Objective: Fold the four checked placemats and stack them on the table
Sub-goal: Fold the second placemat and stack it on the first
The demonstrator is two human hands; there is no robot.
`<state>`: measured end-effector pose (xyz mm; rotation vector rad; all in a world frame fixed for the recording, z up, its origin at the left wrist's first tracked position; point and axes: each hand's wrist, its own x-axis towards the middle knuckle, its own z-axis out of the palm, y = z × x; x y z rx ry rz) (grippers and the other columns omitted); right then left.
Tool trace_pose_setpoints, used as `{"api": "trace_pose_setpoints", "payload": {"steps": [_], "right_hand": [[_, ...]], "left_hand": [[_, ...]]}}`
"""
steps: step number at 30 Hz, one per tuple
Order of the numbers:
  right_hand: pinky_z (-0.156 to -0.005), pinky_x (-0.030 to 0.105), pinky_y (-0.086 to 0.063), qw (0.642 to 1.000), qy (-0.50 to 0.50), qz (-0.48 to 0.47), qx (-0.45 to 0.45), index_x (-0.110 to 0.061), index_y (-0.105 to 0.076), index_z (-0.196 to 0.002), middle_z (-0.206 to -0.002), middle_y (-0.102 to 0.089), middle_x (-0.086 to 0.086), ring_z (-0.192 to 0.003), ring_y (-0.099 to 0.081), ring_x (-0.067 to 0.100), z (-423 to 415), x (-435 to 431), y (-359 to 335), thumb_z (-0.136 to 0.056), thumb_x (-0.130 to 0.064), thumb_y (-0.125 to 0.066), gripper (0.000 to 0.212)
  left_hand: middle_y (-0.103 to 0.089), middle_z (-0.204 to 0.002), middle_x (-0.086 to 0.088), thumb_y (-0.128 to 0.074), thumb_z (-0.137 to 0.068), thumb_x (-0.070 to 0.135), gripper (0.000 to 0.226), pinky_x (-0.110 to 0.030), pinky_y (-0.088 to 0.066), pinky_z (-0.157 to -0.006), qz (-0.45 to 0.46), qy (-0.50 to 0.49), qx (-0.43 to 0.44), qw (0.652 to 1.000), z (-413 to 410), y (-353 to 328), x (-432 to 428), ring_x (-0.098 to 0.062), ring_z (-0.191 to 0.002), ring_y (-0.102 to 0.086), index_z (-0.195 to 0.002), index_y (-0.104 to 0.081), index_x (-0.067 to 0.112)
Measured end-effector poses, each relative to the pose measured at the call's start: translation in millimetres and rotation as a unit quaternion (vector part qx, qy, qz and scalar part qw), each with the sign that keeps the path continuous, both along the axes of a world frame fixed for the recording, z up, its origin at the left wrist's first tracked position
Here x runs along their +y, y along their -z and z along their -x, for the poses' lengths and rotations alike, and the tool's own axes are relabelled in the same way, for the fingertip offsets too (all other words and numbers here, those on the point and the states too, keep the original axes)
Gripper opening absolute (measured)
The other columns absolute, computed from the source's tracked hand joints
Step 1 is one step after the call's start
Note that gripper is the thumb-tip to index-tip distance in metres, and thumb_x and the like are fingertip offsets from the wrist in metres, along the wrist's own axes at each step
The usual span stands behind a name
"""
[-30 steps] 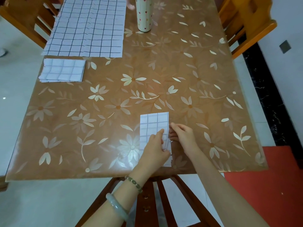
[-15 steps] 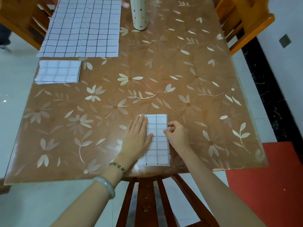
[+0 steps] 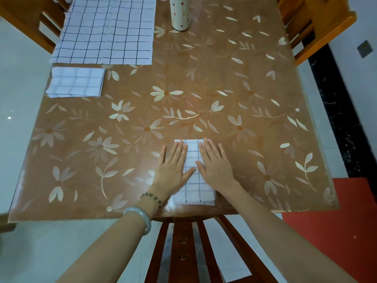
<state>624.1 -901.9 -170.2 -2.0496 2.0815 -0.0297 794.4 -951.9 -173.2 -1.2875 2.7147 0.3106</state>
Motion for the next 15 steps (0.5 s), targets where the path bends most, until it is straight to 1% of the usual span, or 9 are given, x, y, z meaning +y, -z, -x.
{"api": "trace_pose_setpoints", "payload": {"steps": [3,6,8,10,13,15], "right_hand": [[-0.114,0.05,-0.015,0.999,0.011,-0.031,0.012,-0.006,-0.03,-0.146,-0.152,-0.032,0.013,-0.143,-0.027,0.025,2.8,2.0,-0.8,-0.099,-0.048,-0.007,0.067],[-0.113,0.052,-0.014,0.999,0.018,-0.033,0.008,-0.006,-0.031,-0.145,-0.152,-0.034,0.013,-0.142,-0.029,0.026,0.5,1.3,-3.6,-0.099,-0.048,-0.006,0.068],[-0.113,0.053,-0.014,0.999,0.019,-0.028,0.006,-0.006,-0.031,-0.145,-0.152,-0.034,0.013,-0.142,-0.029,0.026,1.6,1.5,-3.7,-0.099,-0.048,-0.006,0.068],[-0.115,0.056,-0.017,0.999,0.019,-0.027,0.012,-0.007,-0.031,-0.146,-0.152,-0.033,0.013,-0.141,-0.029,0.029,2.7,1.4,-3.0,-0.098,-0.049,-0.007,0.067],[-0.115,0.057,-0.017,0.999,0.013,-0.027,0.028,-0.007,-0.031,-0.146,-0.152,-0.033,0.013,-0.141,-0.029,0.03,2.3,2.3,-0.8,-0.098,-0.048,-0.014,0.065],[-0.114,0.056,-0.015,0.999,0.014,-0.03,0.032,-0.006,-0.03,-0.146,-0.152,-0.032,0.013,-0.142,-0.028,0.03,2.3,2.1,-0.7,-0.098,-0.048,-0.012,0.066]], "left_hand": [[-0.021,-0.158,-0.012,-0.016,-0.097,0.06,0.078,-0.05,-0.009,-0.117,0.01,-0.003,0.001,1.0,-1.2,-0.5,2.2,-0.024,-0.147,-0.017,-0.15,-0.023,0.004],[-0.02,-0.158,-0.014,-0.012,-0.098,0.061,0.079,-0.05,-0.012,-0.117,0.007,0.024,0.0,1.0,-15.7,1.2,20.0,-0.026,-0.147,-0.016,-0.15,-0.022,0.002],[-0.019,-0.158,-0.015,-0.013,-0.099,0.06,0.077,-0.051,-0.015,-0.117,0.007,0.062,-0.005,0.998,-33.7,2.6,40.6,-0.027,-0.148,-0.014,-0.15,-0.021,0.002],[-0.019,-0.158,-0.015,-0.017,-0.099,0.059,0.077,-0.051,-0.018,-0.116,0.011,0.082,-0.009,0.997,-51.0,0.3,59.4,-0.026,-0.147,-0.015,-0.15,-0.022,0.002],[-0.023,-0.157,-0.014,-0.021,-0.097,0.062,0.078,-0.051,-0.02,-0.114,0.008,0.089,-0.008,0.996,-65.4,-7.3,74.0,-0.026,-0.147,-0.019,-0.149,-0.025,0.004],[-0.025,-0.156,-0.014,-0.021,-0.097,0.062,0.077,-0.05,-0.019,-0.114,0.017,0.084,0.008,0.996,-64.8,-14.2,71.6,-0.026,-0.146,-0.02,-0.148,-0.027,0.004]]}}
